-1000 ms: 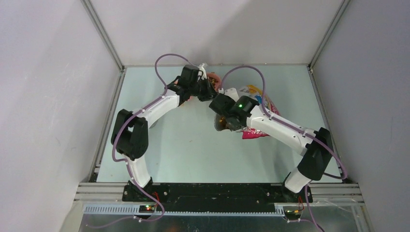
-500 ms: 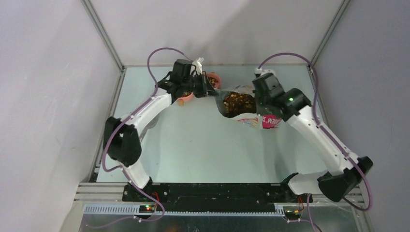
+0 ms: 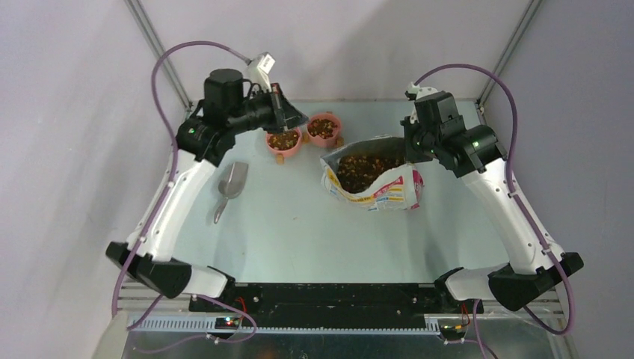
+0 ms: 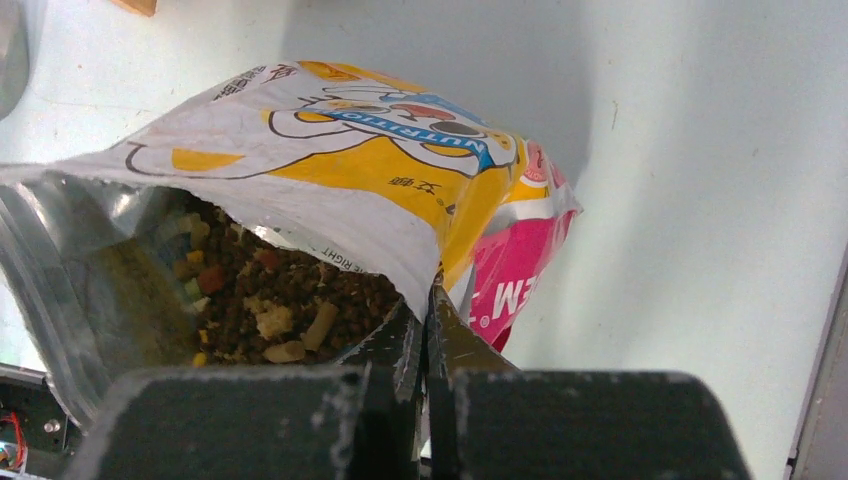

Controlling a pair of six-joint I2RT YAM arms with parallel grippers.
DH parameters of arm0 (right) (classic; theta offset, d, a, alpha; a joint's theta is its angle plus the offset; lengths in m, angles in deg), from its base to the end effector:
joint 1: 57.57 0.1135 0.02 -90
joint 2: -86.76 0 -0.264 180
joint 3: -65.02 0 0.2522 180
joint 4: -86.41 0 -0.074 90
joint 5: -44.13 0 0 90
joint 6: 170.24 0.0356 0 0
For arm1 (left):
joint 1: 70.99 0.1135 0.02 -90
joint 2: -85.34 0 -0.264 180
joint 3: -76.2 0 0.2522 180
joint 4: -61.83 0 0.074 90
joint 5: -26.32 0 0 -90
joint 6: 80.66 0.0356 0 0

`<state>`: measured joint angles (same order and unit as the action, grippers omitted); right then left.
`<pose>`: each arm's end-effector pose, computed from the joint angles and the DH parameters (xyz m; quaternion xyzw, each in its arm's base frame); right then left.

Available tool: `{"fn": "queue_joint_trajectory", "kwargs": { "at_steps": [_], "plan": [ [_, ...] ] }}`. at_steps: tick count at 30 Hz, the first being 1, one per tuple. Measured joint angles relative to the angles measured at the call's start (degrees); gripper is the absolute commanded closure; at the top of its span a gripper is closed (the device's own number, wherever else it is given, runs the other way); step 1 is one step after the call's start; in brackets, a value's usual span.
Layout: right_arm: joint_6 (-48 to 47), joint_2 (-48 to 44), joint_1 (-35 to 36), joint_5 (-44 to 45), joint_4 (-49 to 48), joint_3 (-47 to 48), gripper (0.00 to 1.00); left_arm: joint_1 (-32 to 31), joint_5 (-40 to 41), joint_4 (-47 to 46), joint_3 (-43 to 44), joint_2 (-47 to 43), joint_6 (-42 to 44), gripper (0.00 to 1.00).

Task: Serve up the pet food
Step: Adjust the pet food bag at the center of the board.

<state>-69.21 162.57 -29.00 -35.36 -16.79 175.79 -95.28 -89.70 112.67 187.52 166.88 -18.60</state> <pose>0.2167 0.1106 0.4412 -0.1017 0.9042 0.0590 0.4106 0.2661 -0.1372 0.4618 0.1018 0.8069 -0.4094 0.4135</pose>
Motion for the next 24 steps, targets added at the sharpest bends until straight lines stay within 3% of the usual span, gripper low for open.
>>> {"fn": "queue_joint_trajectory", "kwargs": {
  "at_steps": [3,5,6,9,15,24],
  "plan": [
    [0.2,0.04,-0.09,-0.52,0.44,0.11,1.0,0.0,0.76,0.63,0.07,-3.3,0.31,1.0],
    [0.33,0.31,-0.11,-0.5,0.42,0.09,1.0,0.0,1.42,0.59,-0.42,-4.46,1.42,0.88],
    [0.39,0.5,-0.2,-0.48,0.26,0.04,1.0,0.0,1.51,0.46,-1.2,-4.81,2.47,0.76],
    [0.7,0.55,-0.37,-0.44,-2.05,-1.79,1.0,-0.07,1.25,-1.46,-6.25,-5.77,5.79,0.52],
    [2.03,0.55,-2.6,-0.61,-7.76,-5.68,1.0,-0.52,-2.14,-9.25,-24.02,-7.72,13.77,0.43],
    [4.44,2.14,-8.2,-3.96,-13.25,-6.97,1.0,-1.2,-13.81,-19.65,-27.96,-7.48,30.8,0.3]
  ]
}}
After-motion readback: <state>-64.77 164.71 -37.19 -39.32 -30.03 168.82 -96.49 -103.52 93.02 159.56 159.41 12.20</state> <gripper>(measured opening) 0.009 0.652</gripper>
